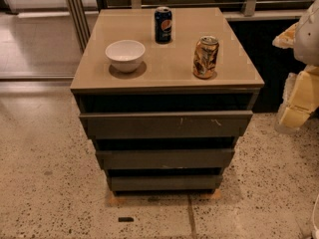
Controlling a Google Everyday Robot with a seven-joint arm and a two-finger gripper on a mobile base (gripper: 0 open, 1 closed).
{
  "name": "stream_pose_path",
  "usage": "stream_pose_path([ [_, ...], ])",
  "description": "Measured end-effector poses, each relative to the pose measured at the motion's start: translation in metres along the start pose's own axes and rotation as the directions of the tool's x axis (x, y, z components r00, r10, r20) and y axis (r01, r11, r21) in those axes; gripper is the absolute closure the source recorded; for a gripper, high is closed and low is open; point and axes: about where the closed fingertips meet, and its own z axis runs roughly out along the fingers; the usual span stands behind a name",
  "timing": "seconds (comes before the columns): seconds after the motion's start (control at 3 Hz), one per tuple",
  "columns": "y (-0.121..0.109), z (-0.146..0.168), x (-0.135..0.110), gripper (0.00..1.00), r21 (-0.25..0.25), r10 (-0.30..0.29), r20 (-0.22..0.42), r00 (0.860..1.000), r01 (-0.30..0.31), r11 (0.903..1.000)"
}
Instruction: Open bottom drawer
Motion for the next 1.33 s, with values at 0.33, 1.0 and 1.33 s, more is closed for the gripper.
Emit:
stream_pose_path([
  [0.33, 0.0, 0.0, 0.0, 0.0, 0.0, 0.0, 0.0, 1.0, 0.0, 1.0],
  [1.0, 0.007, 0.029, 0.005, 0.42, -0.001, 0.005, 0.025, 1.0, -0.005, 1.0],
  [1.33, 0.024, 0.102, 0.019, 0.66, -0.042, 0.019, 0.067, 0.998, -0.016, 0.999],
])
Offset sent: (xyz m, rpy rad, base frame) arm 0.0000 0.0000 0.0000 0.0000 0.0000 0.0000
